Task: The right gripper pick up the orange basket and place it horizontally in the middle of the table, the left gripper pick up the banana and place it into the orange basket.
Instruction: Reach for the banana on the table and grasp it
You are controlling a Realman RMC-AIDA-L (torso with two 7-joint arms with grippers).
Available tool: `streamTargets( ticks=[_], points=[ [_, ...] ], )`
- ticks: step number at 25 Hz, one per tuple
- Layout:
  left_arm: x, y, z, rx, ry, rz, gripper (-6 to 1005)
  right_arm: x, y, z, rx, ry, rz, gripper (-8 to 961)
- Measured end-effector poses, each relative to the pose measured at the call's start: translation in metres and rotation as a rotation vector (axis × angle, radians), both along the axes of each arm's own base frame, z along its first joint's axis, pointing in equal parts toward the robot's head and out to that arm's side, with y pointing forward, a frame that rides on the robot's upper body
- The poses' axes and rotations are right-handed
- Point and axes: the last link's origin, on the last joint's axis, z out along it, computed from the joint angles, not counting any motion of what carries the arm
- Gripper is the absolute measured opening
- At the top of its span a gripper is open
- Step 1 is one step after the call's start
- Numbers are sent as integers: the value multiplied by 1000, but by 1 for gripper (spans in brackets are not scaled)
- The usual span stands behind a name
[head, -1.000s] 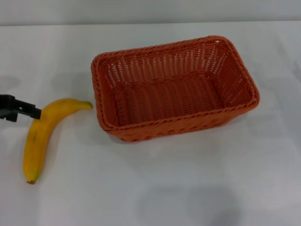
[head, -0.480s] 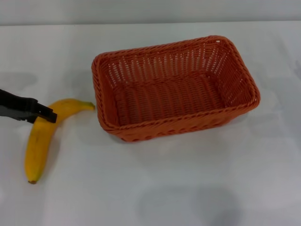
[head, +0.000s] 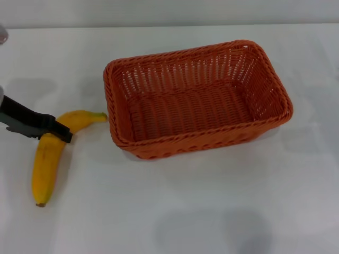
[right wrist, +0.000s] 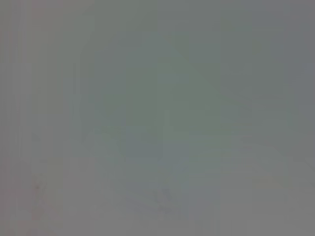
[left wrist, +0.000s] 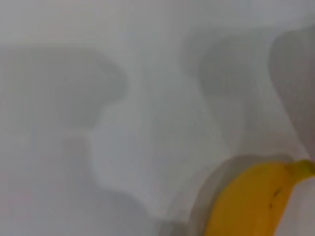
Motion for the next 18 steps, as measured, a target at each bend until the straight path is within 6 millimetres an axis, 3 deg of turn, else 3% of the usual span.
streamTargets(
  ticks=[11, 14, 18],
  points=[
    [12, 9, 4, -23, 1, -66, 549, 3, 0, 6, 30, 14, -14, 830],
    [16, 11, 17, -8, -28, -73, 535, 3, 0, 8, 35, 9, -12, 830],
    [7, 10, 51, 81, -45, -52, 544, 4, 0, 9, 38, 10, -14, 830]
  ],
)
